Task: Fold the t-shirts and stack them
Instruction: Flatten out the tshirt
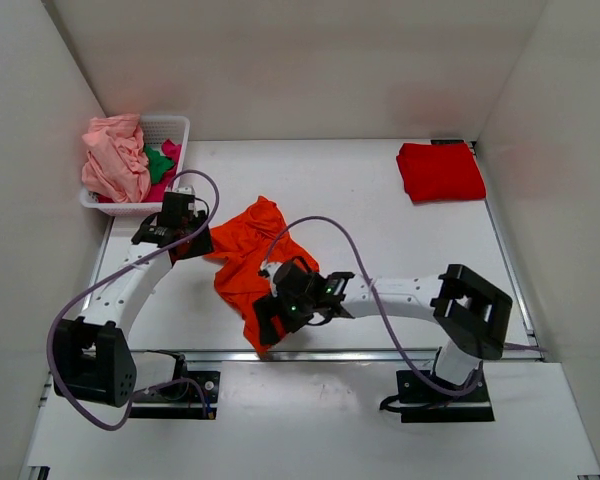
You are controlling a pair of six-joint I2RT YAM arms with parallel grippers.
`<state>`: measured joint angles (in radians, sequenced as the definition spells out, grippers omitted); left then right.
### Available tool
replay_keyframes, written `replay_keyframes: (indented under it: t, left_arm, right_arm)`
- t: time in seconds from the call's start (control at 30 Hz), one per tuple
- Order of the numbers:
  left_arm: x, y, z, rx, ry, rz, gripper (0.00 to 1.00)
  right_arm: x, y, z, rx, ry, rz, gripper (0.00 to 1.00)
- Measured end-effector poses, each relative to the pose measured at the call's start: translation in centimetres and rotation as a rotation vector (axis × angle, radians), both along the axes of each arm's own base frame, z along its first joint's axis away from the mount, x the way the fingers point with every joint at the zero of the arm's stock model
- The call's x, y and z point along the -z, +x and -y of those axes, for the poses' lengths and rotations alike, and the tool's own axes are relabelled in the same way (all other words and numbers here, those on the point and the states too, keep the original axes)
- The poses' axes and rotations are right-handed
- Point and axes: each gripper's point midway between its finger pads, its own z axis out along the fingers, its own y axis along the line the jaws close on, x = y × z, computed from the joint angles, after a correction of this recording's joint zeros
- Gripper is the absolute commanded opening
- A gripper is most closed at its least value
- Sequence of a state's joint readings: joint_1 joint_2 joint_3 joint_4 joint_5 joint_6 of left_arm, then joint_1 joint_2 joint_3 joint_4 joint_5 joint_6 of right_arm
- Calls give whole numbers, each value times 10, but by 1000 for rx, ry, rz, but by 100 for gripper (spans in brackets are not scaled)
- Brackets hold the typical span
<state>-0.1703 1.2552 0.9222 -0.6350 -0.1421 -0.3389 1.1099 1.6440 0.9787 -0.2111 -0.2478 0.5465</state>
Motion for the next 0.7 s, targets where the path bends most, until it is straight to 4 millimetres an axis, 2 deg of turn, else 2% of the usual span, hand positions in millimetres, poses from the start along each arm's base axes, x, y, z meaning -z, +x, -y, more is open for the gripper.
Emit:
replay_keyframes:
  t: [0.03,0.1,0.13,0.17,0.2,0.27,0.3,0.37,0.47,0.57,0.63,0.7]
  left_arm:
    - [0,0,-1,-2,2,1,59]
    - [-1,3,-4,-10,5,11,60]
    - [0,3,-6,-14,8,15,60]
    - [1,3,-8,-20,11,17,60]
    - [2,2,-10,-24,14,16,60]
    - [6,-1,-13,-34,18,12,61]
    - [7,-2,-15,-40,20,12,61]
    - [8,-3,-19,-51,24,8,61]
    - [8,-2,-21,-52,32,11,61]
    - [11,0,-18,-39,36,8,61]
    - [16,4,-14,-31,34,1,61]
    - [23,8,-8,-22,31,-12,62]
  right_arm:
    - [3,-7,-6,-12,-5,-3,91]
    - [11,-17,-15,-25,-19,-10,91]
    - [15,-19,-18,-28,-29,-13,87]
    - [20,-19,-21,-29,-44,-16,74]
    - [25,-17,-26,-28,-56,-15,66]
    - [27,-13,-36,-25,-70,3,9]
    - [28,-9,-42,-19,-76,11,0]
    - [30,-3,-43,3,-99,23,0]
    - [29,-1,-20,40,-140,27,0]
    - [13,6,31,118,-127,5,1]
    - [-9,29,72,234,-68,-3,0]
    - [-31,56,101,352,4,22,0]
